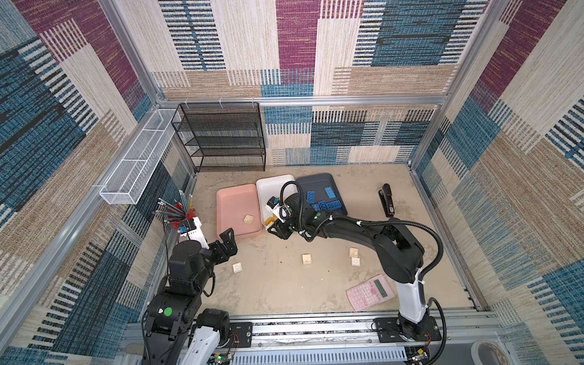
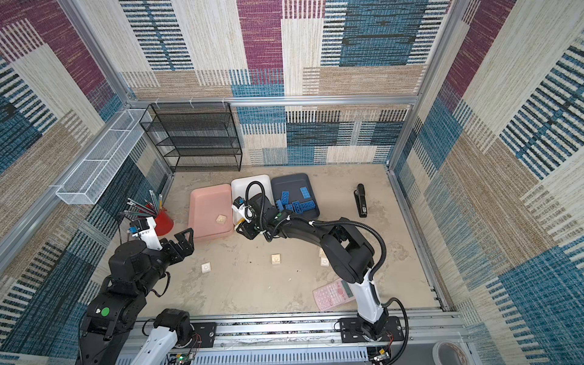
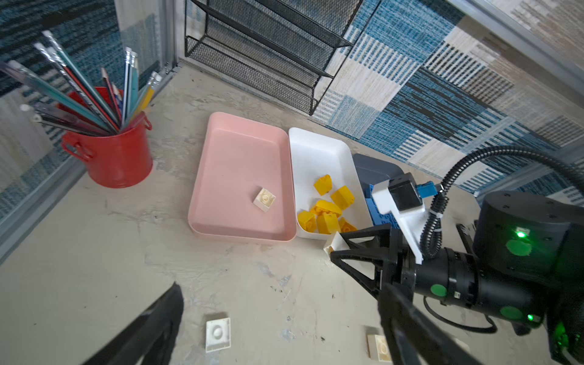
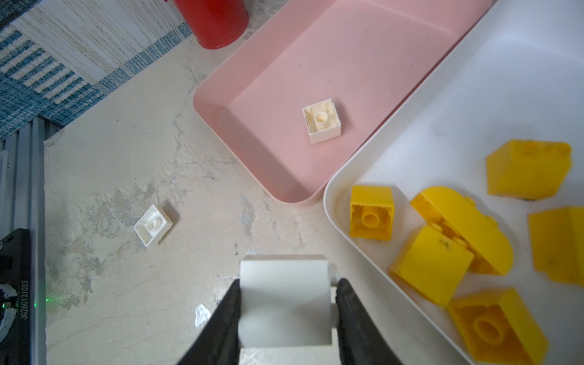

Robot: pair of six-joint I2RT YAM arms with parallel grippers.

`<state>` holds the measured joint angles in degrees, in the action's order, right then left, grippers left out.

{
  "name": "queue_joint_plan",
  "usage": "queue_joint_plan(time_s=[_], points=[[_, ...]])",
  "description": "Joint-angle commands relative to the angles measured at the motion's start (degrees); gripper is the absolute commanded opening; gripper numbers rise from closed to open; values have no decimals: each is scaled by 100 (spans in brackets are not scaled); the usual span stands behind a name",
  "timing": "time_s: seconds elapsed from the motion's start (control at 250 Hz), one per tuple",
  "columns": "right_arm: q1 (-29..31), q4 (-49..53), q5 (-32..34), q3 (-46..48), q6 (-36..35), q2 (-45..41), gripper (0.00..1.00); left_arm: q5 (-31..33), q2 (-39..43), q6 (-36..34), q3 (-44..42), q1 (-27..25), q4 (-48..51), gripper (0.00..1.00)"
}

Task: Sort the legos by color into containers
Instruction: 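Lift and carry the tall white brick over the pink tray with the right gripper, then open the right gripper to drop the brick into the pink tray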

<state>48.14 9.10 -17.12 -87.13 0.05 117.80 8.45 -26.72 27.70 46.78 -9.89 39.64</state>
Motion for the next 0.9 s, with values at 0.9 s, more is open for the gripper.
queue_joint_plan(time_s=[0.9], points=[[210, 1311, -287, -3864, -218, 2415, 61, 492, -296, -180, 52, -39, 226, 99]])
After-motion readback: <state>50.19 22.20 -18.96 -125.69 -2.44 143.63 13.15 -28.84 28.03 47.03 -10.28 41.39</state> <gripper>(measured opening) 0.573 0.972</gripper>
